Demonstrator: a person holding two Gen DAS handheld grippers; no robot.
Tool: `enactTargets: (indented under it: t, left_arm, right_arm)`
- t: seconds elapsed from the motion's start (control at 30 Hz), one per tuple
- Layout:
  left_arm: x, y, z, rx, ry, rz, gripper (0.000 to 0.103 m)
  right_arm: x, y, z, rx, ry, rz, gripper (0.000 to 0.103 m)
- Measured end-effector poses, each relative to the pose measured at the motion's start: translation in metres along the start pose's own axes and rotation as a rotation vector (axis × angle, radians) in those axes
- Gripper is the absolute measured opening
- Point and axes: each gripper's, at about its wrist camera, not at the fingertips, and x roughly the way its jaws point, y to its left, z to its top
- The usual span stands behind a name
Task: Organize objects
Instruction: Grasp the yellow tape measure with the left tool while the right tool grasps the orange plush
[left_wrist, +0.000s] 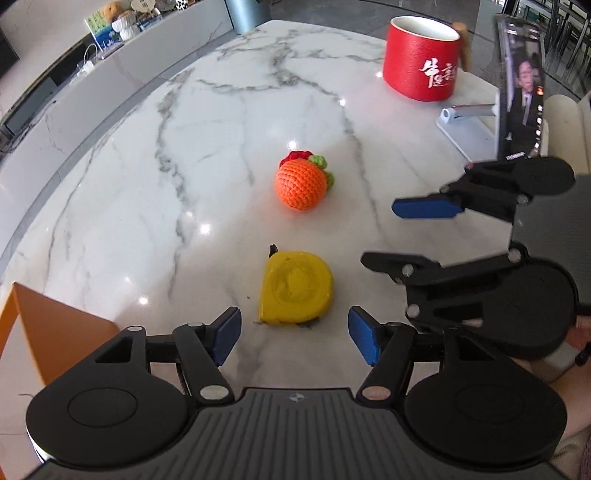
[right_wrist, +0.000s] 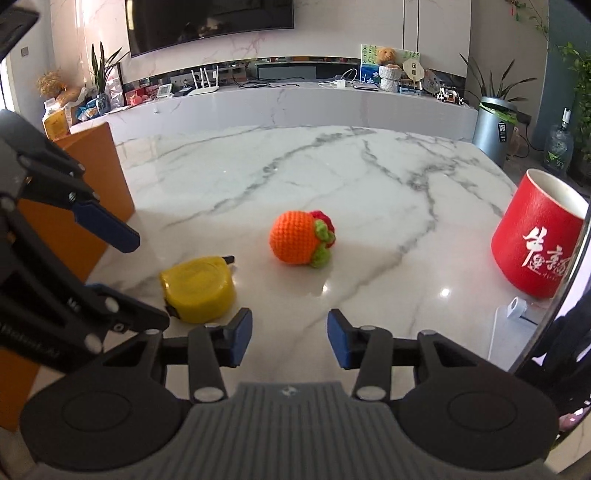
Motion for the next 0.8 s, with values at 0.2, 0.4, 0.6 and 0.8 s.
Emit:
enactTargets:
  t: [0.2,0.4,0.6,0.8]
  left_arm:
    - [0.013,0.003,0.004,-0.015,0.035,-0.007,0.079]
    - [0.018,0.006,0.011,-0.025,0.049,-0.045,0.079]
    - [0.028,0.002,0.017,0.018,0.074,-0.055,0.075]
    - [0.032,0.005,0.015,-0.028,0.063,-0.093,0.061]
  right_arm:
    - [0.006,0.005,-0.003,-0.044,0.003,-0.016,0.048]
    - [0.007,0.001,-0.004,-0.018,-0.007,0.016,0.054]
    - [0.008,0.007,-0.007,-0.067,-0.018,0.002,0.055]
    - [0.008,0.006,-0.008,-0.06,-0.026,0.02,0.058]
